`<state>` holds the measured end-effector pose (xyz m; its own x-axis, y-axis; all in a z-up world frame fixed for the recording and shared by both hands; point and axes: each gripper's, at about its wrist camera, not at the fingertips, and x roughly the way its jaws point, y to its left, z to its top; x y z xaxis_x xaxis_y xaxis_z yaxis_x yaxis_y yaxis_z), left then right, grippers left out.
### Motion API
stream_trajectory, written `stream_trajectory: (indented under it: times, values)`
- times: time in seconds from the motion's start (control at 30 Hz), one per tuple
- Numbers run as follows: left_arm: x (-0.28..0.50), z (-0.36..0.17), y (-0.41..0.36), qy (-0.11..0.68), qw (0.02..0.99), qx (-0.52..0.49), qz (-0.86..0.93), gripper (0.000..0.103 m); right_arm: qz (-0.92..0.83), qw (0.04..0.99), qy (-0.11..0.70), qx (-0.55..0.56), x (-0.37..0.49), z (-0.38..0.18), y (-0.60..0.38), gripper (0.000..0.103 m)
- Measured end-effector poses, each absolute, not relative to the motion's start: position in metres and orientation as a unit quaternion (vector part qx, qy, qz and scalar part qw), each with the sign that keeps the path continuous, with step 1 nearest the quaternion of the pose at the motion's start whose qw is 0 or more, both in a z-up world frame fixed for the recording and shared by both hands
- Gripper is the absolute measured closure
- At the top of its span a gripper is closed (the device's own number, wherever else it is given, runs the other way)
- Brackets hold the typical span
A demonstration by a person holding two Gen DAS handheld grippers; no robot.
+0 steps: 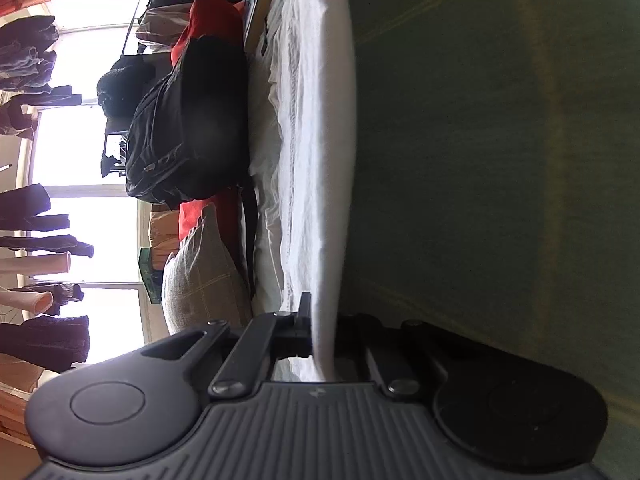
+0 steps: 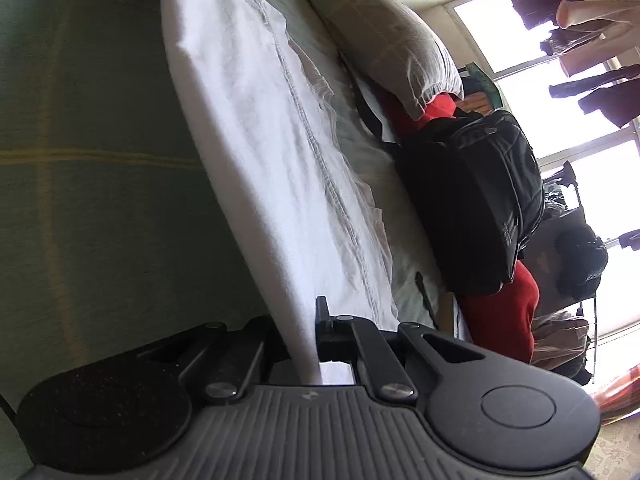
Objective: Fold clothes
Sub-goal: 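Close both tools on the folded shirt's edge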
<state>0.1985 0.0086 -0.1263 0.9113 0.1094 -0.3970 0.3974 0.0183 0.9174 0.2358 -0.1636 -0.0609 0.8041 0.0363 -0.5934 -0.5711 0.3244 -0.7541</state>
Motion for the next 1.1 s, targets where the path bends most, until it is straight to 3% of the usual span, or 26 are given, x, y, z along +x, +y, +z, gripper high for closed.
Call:
stream_trajectory:
  times: [0.57, 1.1]
  values:
    - [0.070, -0.120, 0.009, 0.169, 0.670, 0.712, -0.122, 0.103, 0.222, 0.775, 0.251, -0.537, 0.111, -0.052, -0.167, 0.099]
    - [0.047, -0.118, -0.001, 0.187, 0.678, 0.699, -0.128, 0.103, 0.243, 0.783, 0.251, -0.514, 0.065, -0.061, -0.175, 0.099]
